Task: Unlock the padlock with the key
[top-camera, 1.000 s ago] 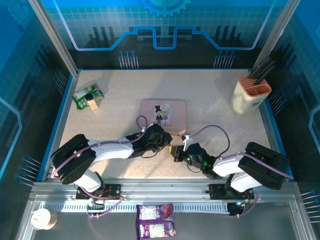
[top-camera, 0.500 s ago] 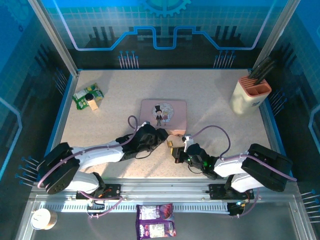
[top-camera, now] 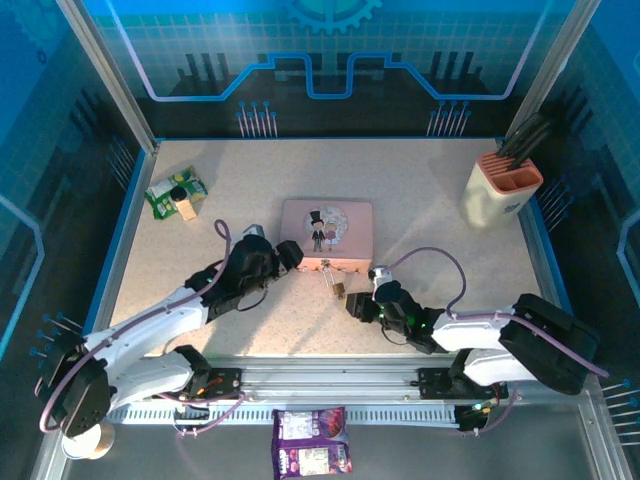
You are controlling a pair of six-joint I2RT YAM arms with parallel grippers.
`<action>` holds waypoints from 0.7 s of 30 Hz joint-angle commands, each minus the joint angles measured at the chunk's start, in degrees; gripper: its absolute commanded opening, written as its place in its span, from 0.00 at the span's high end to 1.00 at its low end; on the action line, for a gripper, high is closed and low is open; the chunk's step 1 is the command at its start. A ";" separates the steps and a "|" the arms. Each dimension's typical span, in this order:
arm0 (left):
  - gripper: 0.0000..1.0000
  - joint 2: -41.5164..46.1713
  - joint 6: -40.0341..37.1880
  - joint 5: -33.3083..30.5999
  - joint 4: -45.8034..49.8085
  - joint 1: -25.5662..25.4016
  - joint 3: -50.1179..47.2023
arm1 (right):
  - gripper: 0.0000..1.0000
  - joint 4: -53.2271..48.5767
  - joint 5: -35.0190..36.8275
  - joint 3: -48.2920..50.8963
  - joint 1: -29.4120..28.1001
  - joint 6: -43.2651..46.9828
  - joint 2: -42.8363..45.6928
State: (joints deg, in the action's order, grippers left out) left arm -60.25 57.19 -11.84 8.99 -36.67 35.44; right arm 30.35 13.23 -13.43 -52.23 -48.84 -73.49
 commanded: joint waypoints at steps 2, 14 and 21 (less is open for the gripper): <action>0.15 1.02 -12.33 0.00 7.09 2.89 3.14 | 0.58 -7.67 0.37 -3.02 1.75 3.39 3.75; 0.07 -12.10 -19.89 11.69 5.00 12.84 11.36 | 0.51 -6.05 -3.70 -6.38 2.58 3.01 -0.01; 0.07 -20.24 -20.62 13.37 4.28 12.85 15.91 | 0.49 -3.12 -6.42 -9.06 3.77 3.72 -8.14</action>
State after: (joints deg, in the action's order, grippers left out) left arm -78.37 38.54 -0.99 14.11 -23.94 48.77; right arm 24.58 8.78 -20.88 -49.87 -45.39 -79.81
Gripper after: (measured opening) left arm 0.927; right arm 0.510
